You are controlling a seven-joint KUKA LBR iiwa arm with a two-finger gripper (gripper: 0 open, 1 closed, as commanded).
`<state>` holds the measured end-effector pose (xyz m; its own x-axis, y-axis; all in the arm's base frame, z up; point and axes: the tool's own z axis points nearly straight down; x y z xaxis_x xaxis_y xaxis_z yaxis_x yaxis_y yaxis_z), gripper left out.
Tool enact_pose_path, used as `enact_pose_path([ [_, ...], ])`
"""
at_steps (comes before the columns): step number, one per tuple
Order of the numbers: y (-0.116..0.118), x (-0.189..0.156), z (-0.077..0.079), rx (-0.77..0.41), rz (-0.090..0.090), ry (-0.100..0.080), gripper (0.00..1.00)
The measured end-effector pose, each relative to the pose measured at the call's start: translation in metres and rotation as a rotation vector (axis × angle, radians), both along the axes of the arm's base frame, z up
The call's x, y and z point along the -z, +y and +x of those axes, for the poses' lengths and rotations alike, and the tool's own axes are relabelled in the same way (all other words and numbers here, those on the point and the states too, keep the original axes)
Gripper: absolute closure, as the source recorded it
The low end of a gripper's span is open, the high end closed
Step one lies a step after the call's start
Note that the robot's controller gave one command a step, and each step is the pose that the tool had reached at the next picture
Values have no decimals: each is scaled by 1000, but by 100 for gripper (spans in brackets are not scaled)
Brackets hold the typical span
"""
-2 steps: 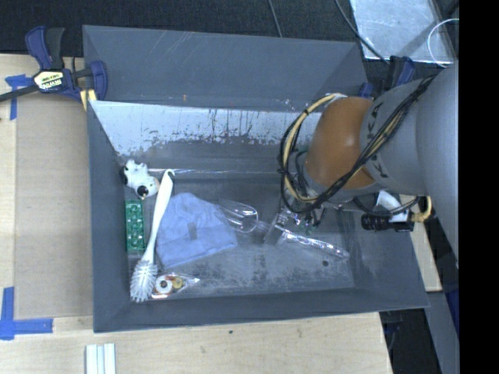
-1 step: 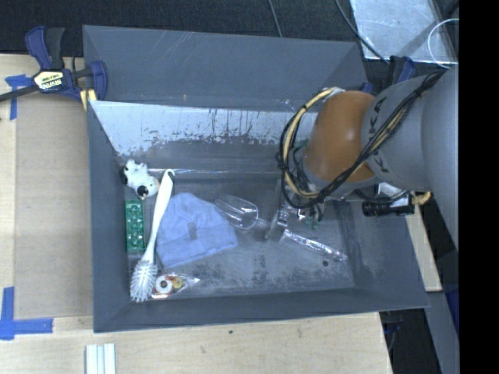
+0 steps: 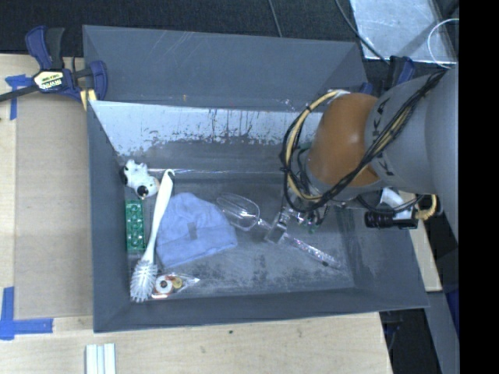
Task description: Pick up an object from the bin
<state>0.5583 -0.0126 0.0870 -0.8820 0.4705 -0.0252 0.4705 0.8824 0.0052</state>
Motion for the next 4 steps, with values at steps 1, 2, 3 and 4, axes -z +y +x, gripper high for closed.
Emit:
enact_pose_path([
  [1,3,16,9,-128,-3,-3,100],
  [2,3,16,9,-129,-3,-3,100],
  [3,0,-86,23,-166,-6,-14,100],
  [4,0,-145,1,-161,-4,0,100],
])
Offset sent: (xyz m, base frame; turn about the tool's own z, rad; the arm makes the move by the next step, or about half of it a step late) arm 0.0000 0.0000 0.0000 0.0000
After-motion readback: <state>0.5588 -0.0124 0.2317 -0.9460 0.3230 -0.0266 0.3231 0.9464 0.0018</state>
